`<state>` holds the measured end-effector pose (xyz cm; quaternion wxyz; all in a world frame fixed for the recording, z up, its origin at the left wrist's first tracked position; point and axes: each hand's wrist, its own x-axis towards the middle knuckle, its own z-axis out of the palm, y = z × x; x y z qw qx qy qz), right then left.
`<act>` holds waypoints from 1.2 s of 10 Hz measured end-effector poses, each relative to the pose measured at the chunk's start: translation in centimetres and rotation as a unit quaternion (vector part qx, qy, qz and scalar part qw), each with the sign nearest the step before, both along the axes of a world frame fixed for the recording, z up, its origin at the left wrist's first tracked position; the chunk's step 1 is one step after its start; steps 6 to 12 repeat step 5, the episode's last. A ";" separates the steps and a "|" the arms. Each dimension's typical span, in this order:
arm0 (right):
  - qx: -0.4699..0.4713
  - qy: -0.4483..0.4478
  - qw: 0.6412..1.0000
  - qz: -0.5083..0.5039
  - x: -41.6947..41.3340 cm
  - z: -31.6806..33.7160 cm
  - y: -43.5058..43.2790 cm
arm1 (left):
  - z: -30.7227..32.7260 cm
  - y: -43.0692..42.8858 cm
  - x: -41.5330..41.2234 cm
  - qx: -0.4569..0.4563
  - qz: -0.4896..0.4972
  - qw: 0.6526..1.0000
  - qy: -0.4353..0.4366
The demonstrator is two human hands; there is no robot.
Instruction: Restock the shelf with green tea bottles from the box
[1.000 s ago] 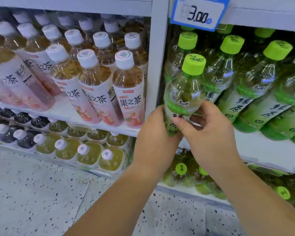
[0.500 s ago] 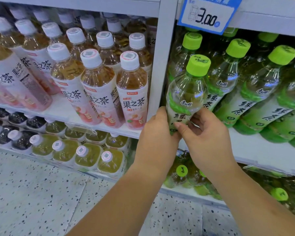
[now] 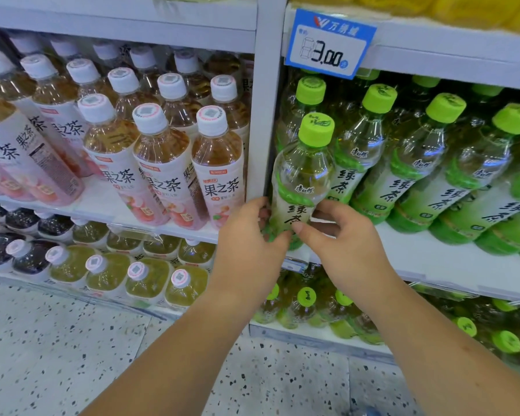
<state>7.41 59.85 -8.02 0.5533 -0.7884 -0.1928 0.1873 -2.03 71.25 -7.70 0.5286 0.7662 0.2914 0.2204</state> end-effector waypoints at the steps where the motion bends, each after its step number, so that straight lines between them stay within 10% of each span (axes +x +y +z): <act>1: 0.000 -0.003 1.000 -0.005 -0.3 0.1 0.0 | -0.1 0.3 -0.2 -0.050 -0.019 0.999 -0.012; 12: -0.061 0.064 0.995 -0.041 -0.5 2.2 -0.7 | 1.8 1.4 -1.2 -0.090 -0.038 0.994 0.052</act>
